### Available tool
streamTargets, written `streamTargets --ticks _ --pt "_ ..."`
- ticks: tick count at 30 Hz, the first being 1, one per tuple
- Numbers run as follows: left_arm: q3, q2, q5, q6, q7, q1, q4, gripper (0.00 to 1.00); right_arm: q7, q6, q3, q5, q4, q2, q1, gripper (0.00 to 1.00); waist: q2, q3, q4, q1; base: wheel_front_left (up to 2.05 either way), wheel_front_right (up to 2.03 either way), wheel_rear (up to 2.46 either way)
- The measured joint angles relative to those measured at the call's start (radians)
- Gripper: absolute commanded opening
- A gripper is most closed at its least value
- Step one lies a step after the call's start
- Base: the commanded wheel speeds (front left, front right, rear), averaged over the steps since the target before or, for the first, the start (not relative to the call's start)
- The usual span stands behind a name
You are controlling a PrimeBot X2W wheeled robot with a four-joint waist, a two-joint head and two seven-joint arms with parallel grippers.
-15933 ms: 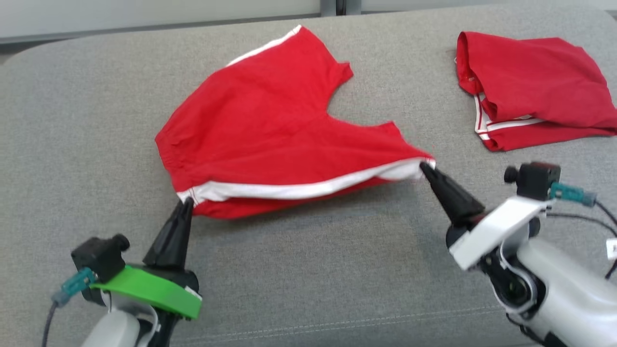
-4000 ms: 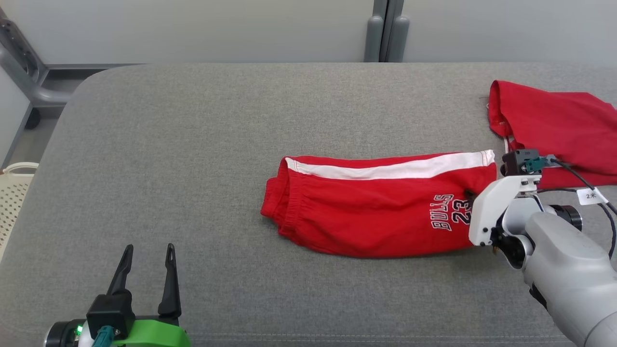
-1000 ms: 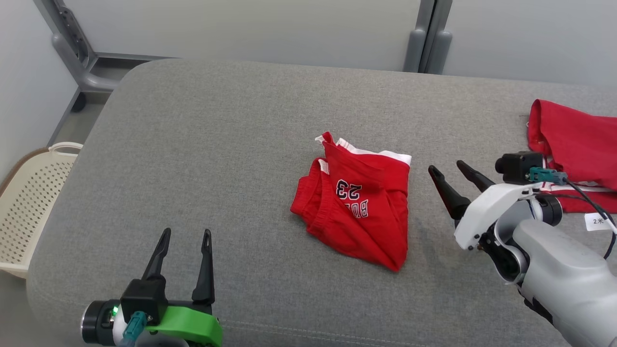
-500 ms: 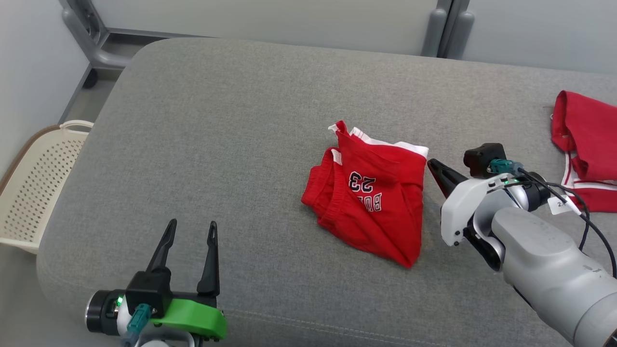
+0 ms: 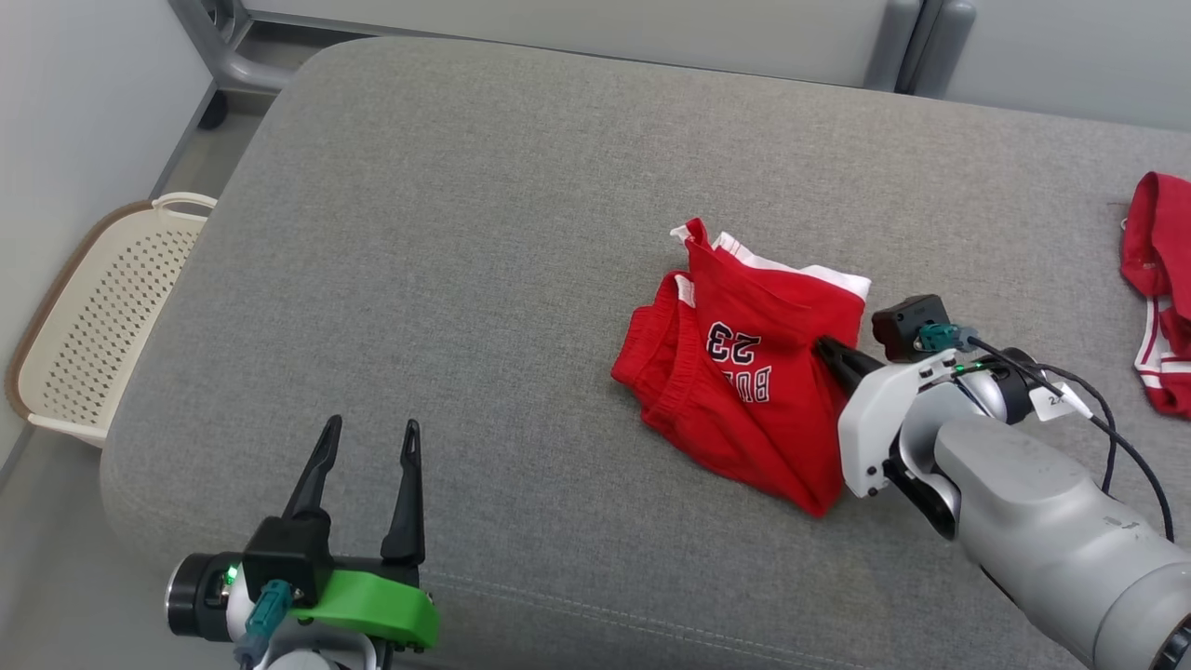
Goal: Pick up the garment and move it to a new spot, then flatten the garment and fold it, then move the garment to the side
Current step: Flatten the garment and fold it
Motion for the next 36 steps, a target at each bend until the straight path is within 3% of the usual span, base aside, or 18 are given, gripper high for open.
streamTargets --ticks 8,19,27,31,36 --pt "0.004 0.0 -0.001 0.001 0.0 -0.003 0.001 1.0 0.008 0.0 0.065 0.086 -0.098 -0.012 0.006 0.0 0.0 0.001 -0.008 0.0 0.0 0.0 0.0" --pt "0.004 -0.001 -0.006 0.001 0.0 -0.01 0.007 1.0 0.016 0.0 0.169 0.189 -0.364 -0.078 0.074 0.0 0.0 -0.017 -0.012 0.0 0.0 0.0 0.0" --pt "0.005 -0.001 -0.012 0.002 0.0 -0.008 0.007 1.0 -0.002 0.0 0.175 0.188 -0.443 -0.085 0.12 0.0 0.0 -0.025 -0.01 0.0 0.0 0.0 0.0" --pt "0.006 -0.001 -0.013 0.005 0.0 -0.006 0.005 1.0 -0.012 0.0 0.172 0.199 -0.449 -0.126 0.109 0.0 0.0 -0.025 -0.011 0.0 0.0 0.0 0.0" --pt "0.006 -0.001 -0.013 0.009 0.0 -0.003 -0.002 1.0 -0.016 0.0 0.055 0.185 -0.471 -0.176 0.093 0.0 0.0 -0.025 -0.013 0.0 0.0 0.0 0.0"
